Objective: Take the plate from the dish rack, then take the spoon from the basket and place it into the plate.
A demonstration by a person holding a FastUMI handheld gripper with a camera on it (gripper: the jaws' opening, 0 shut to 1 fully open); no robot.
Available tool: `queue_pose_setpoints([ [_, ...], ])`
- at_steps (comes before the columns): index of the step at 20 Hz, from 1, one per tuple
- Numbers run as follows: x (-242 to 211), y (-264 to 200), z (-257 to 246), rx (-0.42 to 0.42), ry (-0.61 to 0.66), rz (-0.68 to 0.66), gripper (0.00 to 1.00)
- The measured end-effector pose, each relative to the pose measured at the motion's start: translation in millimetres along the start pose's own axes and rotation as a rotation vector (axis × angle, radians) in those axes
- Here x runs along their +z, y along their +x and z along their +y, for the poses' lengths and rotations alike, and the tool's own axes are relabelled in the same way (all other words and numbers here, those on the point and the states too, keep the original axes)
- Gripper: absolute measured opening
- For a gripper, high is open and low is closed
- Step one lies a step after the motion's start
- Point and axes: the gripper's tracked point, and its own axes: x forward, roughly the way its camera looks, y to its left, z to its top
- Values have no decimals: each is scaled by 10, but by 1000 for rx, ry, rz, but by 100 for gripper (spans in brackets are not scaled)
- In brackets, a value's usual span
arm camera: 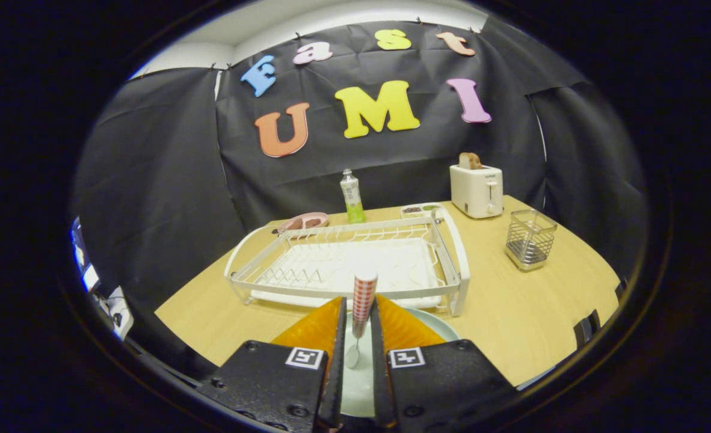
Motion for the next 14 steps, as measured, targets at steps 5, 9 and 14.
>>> queue_pose_setpoints([
  [5,267,-50,-163,-19,-2,-50,58],
  [9,477,-95,-292,-46,-17,-99,79],
  [14,709,-301,-349,-90,-92,-206,92],
])
